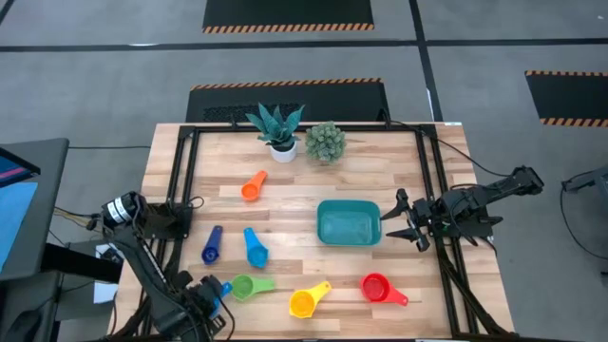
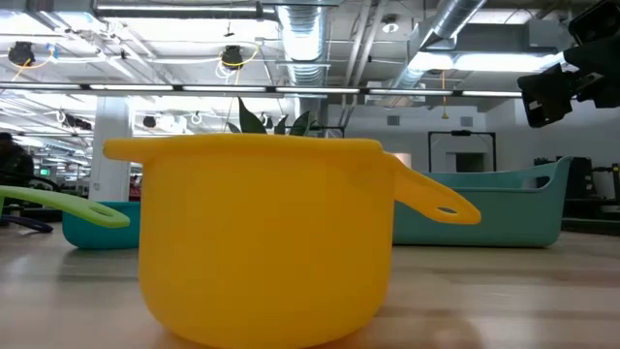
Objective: Nest measuring cups in basket
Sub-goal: Stack the blue measuring cup on top of the red measuring cup
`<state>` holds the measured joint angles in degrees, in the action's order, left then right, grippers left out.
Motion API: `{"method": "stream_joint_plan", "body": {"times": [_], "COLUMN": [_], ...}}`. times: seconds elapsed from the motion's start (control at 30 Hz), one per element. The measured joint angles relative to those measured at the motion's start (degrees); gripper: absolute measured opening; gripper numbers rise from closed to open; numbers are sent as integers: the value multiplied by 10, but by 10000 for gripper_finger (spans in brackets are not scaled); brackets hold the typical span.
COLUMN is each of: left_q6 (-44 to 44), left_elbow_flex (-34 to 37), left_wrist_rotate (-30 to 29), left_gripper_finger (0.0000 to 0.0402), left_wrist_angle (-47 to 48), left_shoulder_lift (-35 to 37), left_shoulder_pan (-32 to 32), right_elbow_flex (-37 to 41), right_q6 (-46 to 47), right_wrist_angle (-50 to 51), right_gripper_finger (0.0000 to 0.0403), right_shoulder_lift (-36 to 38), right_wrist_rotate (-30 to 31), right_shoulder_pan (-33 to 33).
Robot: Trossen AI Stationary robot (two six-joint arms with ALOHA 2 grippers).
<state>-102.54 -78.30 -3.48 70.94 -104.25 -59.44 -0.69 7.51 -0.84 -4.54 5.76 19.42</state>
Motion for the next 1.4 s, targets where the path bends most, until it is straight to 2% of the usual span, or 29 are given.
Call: {"method": "stream_joint_plan", "body": {"times": [0.07,0.17,0.33,0.7,0.87,1.0,1.27,1.4], "left_q6": [-1,9,6,-2,-7,-7,-2,29], "left_elbow_flex": [14,26,35,36,36,41,93,115], "left_wrist_rotate": [8,50,92,81,41,33,61,62], "left_gripper_finger": [109,132,148,149,149,149,149,148], "left_wrist_angle": [-2,-4,-4,-9,-9,-7,-40,-99], "left_shoulder_lift": [0,0,0,0,0,0,0,0], "left_shoulder_pan": [0,0,-5,-7,-9,-9,-9,-9], "right_elbow_flex": [0,0,0,0,0,0,0,0], "right_q6": [0,0,0,1,1,1,1,1], "right_wrist_angle": [0,0,0,0,0,0,0,0], "right_gripper_finger": [255,255,255,255,255,255,255,255], "right_shoulder_lift": [0,0,0,0,0,0,0,0], "right_wrist_rotate": [0,0,0,0,0,0,0,0], "right_shoulder_pan": [0,0,0,0,0,0,0,0]}}
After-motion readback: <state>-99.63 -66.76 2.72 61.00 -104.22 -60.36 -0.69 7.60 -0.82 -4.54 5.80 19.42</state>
